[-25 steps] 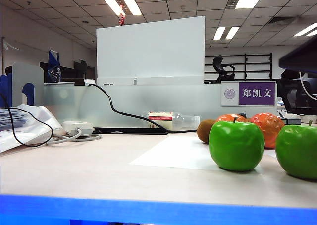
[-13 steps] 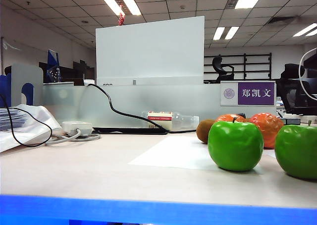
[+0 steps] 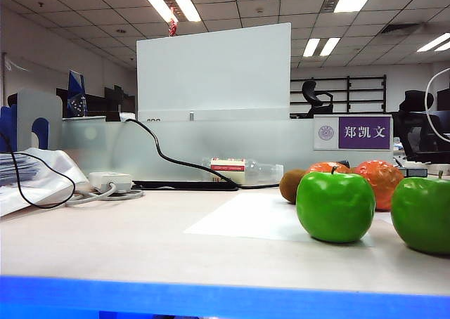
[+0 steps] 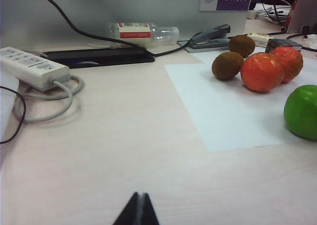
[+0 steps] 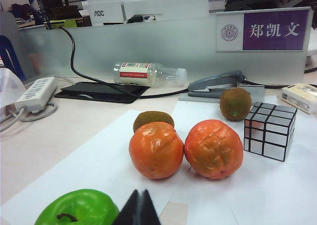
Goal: Put the same fruits together.
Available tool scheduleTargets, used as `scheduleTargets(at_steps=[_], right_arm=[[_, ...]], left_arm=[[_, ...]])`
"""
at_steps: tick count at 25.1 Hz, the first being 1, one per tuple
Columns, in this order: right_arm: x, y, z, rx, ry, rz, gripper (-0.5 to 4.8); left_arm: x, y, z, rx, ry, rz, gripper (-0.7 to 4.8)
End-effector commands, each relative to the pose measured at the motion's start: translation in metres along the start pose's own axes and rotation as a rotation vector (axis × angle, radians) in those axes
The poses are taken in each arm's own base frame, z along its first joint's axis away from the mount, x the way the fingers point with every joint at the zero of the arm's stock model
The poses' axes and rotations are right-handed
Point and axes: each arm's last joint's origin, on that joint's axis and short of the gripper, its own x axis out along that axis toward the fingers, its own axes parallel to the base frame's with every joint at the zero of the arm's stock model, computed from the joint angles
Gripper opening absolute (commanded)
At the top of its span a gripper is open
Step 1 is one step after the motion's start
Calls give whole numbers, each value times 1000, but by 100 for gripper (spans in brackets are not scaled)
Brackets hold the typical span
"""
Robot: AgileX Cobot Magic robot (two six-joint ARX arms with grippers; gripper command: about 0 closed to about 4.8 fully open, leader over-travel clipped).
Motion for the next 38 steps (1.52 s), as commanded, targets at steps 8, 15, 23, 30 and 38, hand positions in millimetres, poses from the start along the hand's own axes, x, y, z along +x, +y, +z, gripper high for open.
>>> scheduleTargets(at_steps=[8, 15, 23, 30, 38], right_arm=[[0, 0, 1, 0, -11, 0, -5], [0, 0, 1, 0, -11, 0, -5], [0, 0, 1, 0, -11, 0, -5], [0, 0, 1, 0, -11, 0, -5], [0, 0, 1, 0, -11, 0, -5]], left_arm=[[0, 0, 1, 16, -13, 6, -5], [-7, 28, 3, -12, -35, 402, -5], [-10, 34, 3, -141, -61, 397, -5], [-10, 34, 3, -166, -67, 413, -5], [-11, 35, 3, -188, -74, 443, -5]])
